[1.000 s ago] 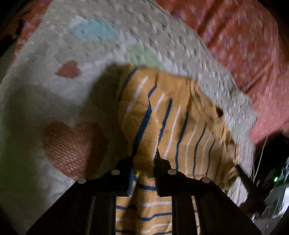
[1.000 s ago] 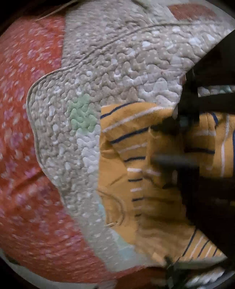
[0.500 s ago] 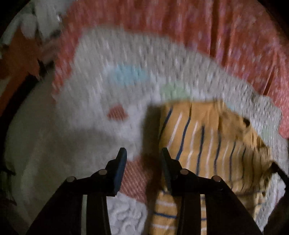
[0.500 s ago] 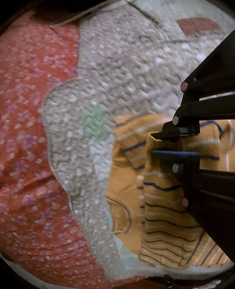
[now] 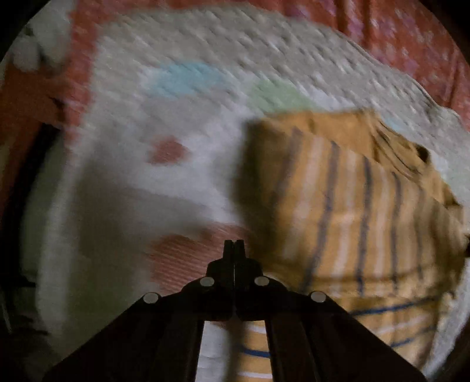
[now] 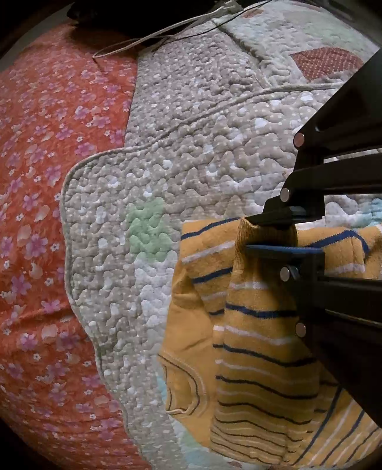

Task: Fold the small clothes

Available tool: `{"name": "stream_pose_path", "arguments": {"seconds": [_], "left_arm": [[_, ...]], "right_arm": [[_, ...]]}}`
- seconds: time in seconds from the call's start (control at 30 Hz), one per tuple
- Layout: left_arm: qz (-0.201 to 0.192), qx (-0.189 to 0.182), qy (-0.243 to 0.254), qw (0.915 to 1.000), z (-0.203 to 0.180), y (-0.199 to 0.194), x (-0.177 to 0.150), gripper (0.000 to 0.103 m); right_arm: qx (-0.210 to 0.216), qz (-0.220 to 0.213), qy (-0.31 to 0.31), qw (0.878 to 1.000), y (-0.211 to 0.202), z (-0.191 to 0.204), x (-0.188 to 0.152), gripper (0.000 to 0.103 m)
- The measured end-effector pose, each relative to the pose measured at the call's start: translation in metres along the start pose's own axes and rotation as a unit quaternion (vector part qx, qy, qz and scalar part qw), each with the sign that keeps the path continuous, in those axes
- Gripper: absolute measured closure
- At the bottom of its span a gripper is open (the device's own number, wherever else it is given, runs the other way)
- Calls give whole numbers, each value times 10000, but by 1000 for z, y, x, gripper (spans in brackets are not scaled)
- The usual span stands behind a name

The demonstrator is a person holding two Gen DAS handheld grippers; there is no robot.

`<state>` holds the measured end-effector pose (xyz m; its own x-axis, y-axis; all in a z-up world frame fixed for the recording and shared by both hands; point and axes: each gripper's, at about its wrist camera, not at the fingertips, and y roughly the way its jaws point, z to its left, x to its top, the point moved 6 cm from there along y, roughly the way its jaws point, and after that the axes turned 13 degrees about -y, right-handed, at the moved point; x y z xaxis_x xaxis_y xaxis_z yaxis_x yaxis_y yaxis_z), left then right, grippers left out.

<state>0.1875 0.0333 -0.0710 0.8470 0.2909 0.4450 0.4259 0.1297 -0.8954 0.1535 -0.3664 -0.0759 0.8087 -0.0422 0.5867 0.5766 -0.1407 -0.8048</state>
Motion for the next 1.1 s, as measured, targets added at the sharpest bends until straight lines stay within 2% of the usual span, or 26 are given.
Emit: {"name": "stream_pose_path", "arguments": {"seconds": [0.07, 0.13, 0.27, 0.3, 0.33, 0.37, 0.4, 0.43, 0.57, 0.63, 0.7, 0.83, 0.93, 0.97, 1.03, 1.1], "left_arm": [[-281, 361, 22, 9990, 11, -9, 7, 103], [-295, 460, -110, 9984, 22, -10, 9, 103], [44, -262, -352, 9990, 20, -7, 6, 102], [106, -401, -327, 9986, 15, -7, 5, 94], [175, -531, -280, 9980, 4, -5, 3, 77], [233, -645, -242, 9973, -6, 0, 0, 66], [317, -842, -203, 9957, -16, 3, -3, 47], [367, -943, -175, 9947, -22, 0, -6, 43], [554, -1082, 248, 9923, -55, 10, -19, 43], [643, -889, 467, 9929, -66, 12, -26, 72], [540, -804, 370, 9946, -65, 4, -22, 80], [677, -900, 97, 9936, -56, 2, -20, 82], [678, -898, 36, 9936, -53, 5, -16, 81], [668, -879, 48, 9939, -55, 5, -17, 81], [698, -895, -59, 9935, -54, 7, -17, 81], [780, -979, -283, 9917, -44, 17, -11, 77]], "right_arm": [[54, 50, 10, 10000, 3, 0, -1, 86], [211, 3, 214, 9995, 1, -4, -1, 85], [767, -456, 1103, 9899, -23, -25, 7, 85], [809, -574, 1240, 9873, -28, -29, 9, 84], [829, -630, 1298, 9861, -31, -31, 10, 82], [875, -674, 1361, 9845, -33, -33, 12, 80], [927, -664, 1378, 9839, -32, -32, 12, 75], [992, -610, 1386, 9835, -29, -30, 12, 72], [1164, -423, 1423, 9820, -21, -22, 8, 72], [1150, -467, 1402, 9823, -23, -22, 9, 72], [1185, -550, 1444, 9809, -27, -24, 9, 72], [1328, -697, 1490, 9774, -31, -22, 7, 72], [1632, -741, 1388, 9740, -31, -8, 10, 72], [1857, -708, 1342, 9708, -29, 0, 11, 72], [2141, -410, 1384, 9661, -16, 9, 7, 70], [2214, 150, 1443, 9643, 7, 14, -4, 66]]}}
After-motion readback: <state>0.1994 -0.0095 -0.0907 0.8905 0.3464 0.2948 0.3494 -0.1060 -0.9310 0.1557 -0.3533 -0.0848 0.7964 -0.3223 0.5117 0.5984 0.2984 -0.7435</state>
